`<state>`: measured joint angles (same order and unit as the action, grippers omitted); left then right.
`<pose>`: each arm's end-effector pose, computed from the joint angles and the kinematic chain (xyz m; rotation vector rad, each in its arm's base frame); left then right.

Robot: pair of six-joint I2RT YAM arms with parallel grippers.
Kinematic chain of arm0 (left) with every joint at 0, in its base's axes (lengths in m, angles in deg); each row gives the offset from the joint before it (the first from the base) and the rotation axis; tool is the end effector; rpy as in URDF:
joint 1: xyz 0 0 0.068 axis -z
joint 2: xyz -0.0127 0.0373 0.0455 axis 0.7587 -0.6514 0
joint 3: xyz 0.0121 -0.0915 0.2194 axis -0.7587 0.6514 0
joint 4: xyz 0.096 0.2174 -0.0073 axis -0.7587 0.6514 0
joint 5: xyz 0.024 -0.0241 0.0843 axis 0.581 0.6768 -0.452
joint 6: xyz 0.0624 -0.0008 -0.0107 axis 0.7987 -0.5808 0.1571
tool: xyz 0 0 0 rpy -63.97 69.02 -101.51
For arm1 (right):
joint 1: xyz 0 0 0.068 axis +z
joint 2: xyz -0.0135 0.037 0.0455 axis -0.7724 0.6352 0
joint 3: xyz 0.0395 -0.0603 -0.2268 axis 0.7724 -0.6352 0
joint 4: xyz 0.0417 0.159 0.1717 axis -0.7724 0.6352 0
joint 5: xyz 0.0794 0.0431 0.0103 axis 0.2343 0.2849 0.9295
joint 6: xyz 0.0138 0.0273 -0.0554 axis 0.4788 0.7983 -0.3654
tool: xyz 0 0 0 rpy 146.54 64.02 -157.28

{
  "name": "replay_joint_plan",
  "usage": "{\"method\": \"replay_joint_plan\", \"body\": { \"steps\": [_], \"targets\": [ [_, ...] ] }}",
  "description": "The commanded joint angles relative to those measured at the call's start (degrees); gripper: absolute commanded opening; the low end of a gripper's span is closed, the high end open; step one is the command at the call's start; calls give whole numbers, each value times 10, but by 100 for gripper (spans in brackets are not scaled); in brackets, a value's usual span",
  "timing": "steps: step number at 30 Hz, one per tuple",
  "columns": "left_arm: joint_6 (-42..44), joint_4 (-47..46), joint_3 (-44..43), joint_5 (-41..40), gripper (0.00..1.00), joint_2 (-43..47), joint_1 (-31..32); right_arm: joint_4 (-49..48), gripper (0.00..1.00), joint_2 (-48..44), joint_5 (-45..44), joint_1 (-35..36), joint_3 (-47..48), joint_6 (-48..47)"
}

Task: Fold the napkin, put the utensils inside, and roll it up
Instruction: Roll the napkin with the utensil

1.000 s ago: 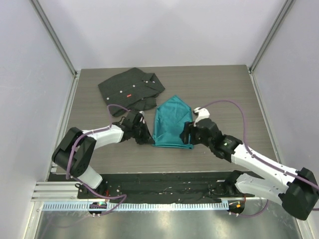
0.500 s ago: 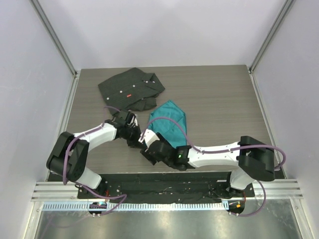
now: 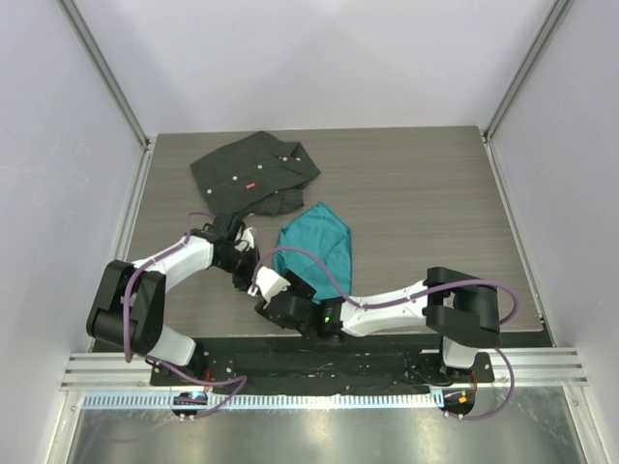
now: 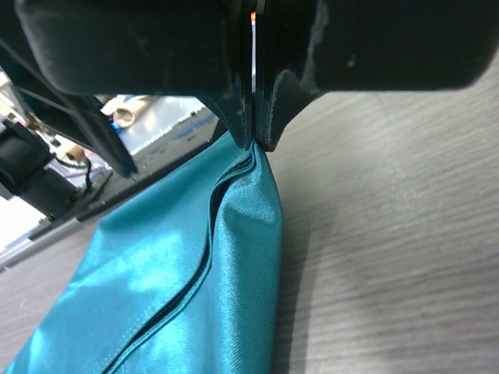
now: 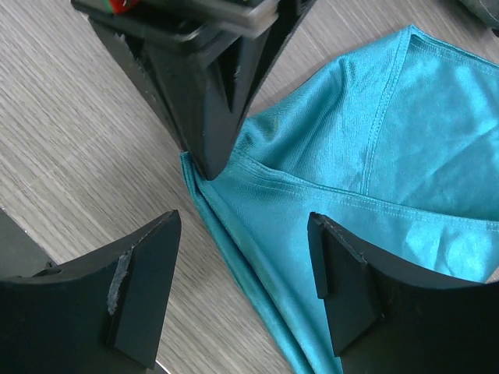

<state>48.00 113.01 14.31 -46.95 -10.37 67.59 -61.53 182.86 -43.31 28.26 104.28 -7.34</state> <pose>0.2131 -0.0980 0.1281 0.2838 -2.9607 0.9654 0.0935 0.3274 0.1555 -1.0036 1.8560 0.1690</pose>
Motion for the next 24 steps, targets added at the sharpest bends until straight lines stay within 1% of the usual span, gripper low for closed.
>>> {"method": "replay_joint_plan", "body": {
  "steps": [1,10,13,14,17,24],
  "targets": [
    [25,35,-12,52,0,2,-16,-47,73,27,-59,12,32,-12],
    [18,30,-3,68,0,1,-29,-76,70,72,-88,15,30,-29],
    [19,28,-3,66,0,2,-33,-86,67,93,-127,15,32,-26],
    [18,27,-1,66,0,1,-36,-85,64,103,-150,14,34,-24],
    [18,25,1,68,0,-4,-41,-76,57,105,-169,15,34,-19],
    [17,23,-1,72,0,-3,-53,-76,47,82,-178,15,-10,-8]
  ]
}}
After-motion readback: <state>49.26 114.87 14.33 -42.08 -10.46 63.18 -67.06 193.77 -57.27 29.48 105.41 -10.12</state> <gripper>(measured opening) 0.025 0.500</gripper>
